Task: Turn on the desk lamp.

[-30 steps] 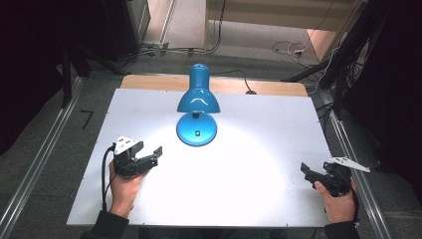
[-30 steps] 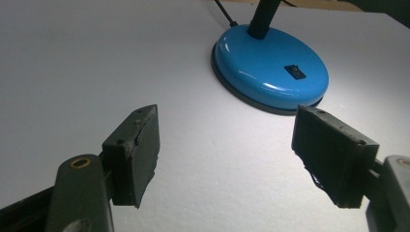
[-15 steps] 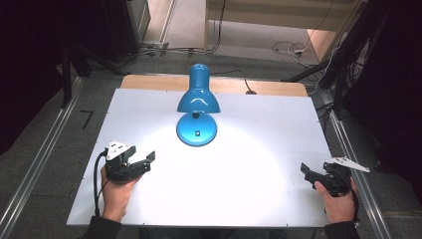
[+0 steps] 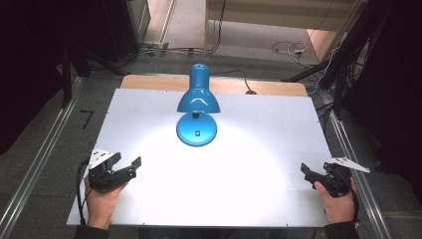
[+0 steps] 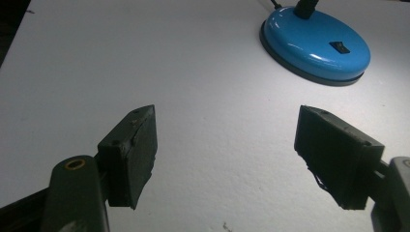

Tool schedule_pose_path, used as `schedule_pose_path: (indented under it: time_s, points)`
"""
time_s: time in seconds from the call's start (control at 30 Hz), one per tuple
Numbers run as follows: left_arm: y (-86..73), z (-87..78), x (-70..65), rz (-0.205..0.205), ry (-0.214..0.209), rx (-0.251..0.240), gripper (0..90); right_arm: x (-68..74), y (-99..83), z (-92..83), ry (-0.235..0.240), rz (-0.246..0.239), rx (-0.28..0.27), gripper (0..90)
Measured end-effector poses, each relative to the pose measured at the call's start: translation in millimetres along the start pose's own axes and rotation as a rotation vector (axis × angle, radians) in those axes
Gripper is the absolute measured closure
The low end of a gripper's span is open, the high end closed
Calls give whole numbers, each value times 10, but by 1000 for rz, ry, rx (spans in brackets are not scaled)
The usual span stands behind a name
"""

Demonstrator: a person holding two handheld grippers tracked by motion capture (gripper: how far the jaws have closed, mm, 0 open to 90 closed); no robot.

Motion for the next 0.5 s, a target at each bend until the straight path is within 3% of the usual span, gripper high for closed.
schedule_pose_path:
  time_s: [0.23, 0.5]
  points:
    - [-93, -78, 94, 2, 30, 18, 227, -20, -6, -10, -3, 5, 3, 117]
    - [-245, 31, 299, 3, 128, 86, 186, -57, -16, 4, -16, 8, 3, 116]
Point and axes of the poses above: each handheld gripper's, and its own axes: z roughly forward along the jaws, y roughly out of its top, x roughly to its left, the point moved 7 cm from there along z, roughly forward along the jaws, and after that the axes turned 8 degrees about -y, right-handed, at the moved point
